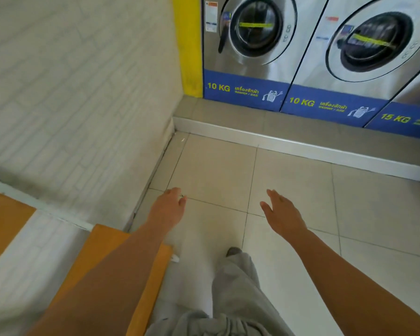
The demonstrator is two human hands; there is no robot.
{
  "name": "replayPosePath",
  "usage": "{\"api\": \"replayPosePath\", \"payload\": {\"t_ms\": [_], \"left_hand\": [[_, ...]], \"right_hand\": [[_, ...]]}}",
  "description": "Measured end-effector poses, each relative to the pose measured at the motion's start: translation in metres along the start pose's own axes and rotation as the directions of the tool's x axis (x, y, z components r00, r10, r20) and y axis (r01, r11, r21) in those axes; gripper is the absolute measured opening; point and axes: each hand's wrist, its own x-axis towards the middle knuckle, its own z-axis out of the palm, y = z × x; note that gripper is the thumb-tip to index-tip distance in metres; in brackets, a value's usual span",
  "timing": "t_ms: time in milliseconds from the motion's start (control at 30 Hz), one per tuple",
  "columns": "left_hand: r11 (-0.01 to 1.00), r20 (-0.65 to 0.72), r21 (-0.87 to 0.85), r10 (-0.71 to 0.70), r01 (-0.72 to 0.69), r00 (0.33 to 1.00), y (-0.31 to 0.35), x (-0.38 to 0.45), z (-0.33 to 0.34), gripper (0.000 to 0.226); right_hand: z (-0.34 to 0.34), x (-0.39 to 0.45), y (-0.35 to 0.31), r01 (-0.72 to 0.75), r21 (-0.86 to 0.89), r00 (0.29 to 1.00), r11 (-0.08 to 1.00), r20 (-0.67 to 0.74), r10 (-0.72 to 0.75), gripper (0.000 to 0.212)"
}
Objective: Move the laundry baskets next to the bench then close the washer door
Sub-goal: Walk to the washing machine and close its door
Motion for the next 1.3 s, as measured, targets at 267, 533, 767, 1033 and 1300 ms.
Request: {"api": "replayPosePath", "payload": {"t_ms": [267,533,767,1033,1300], "left_hand": [[0.998,0.021,-0.012,-0.062,0.062,0.998,0.075,0.119,-0.028,0.044],[0.998,0.026,0.018,-0.054,0.053,0.998,0.119,0.264,-0.051,0.044],[1.000,0.024,0.018,-0.001,0.001,1.000,0.157,0.434,-0.103,0.046],[0.998,-0.062,-0.013,0.053,-0.054,0.997,0.208,0.589,-0.173,0.044],[0.994,-0.141,-0.058,0.079,-0.088,0.987,0.276,0.738,-0.213,0.049]], "right_hand": [[-0.082,0.161,0.008,0.059,0.013,0.997,0.998,0.056,-0.060,0.052],[-0.125,0.312,0.001,0.060,0.060,0.997,0.996,0.038,-0.062,0.049],[-0.177,0.469,-0.031,0.008,0.064,0.999,0.998,-0.042,-0.005,0.047],[-0.238,0.619,-0.068,0.030,0.048,0.993,0.998,-0.119,-0.024,0.049],[-0.307,0.779,-0.089,0.133,0.053,0.956,0.990,-0.271,-0.114,0.045]]}}
